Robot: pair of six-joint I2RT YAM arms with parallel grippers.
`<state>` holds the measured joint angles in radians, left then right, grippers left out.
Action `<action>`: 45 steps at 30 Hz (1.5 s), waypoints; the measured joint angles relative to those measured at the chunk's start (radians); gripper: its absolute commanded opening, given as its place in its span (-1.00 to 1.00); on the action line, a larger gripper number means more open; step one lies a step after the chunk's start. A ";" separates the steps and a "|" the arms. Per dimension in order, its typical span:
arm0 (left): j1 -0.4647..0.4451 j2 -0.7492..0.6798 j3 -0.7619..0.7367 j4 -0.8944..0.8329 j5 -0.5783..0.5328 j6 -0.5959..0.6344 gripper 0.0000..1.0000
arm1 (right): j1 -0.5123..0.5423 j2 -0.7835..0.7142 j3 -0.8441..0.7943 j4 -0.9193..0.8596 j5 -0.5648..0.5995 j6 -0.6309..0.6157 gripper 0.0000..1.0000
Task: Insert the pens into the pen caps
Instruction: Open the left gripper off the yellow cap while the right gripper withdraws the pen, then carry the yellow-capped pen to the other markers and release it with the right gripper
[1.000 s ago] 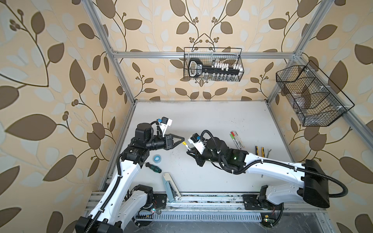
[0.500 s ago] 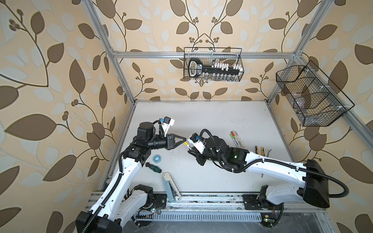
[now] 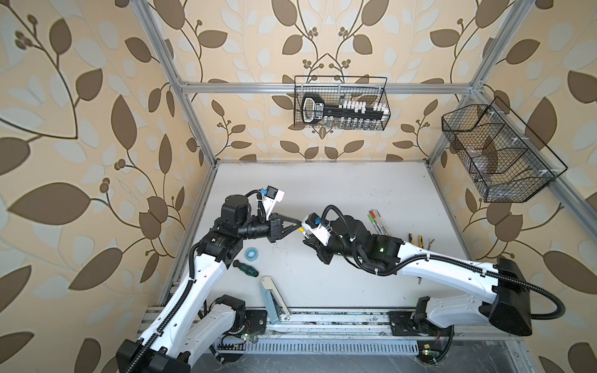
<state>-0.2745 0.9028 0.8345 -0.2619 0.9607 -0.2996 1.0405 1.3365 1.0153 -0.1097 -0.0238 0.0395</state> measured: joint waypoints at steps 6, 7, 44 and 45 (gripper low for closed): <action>0.000 -0.018 0.035 0.058 -0.001 0.013 -1.00 | -0.010 0.027 0.116 -0.073 -0.027 -0.014 -1.00; 0.000 -0.021 0.040 0.063 -0.002 0.017 -1.00 | -0.009 0.032 0.127 -0.077 -0.031 -0.014 -1.00; 0.008 -0.050 -0.002 -0.115 -0.043 -0.049 0.98 | -0.488 -0.006 -0.175 -0.343 0.175 0.210 -0.93; 0.013 -0.050 -0.002 -0.114 -0.045 -0.049 0.98 | -0.511 0.020 -0.164 -0.353 0.183 0.199 -0.92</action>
<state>-0.2619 0.8524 0.8322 -0.3763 0.9161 -0.3485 0.5297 1.3567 0.8516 -0.4629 0.1589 0.2386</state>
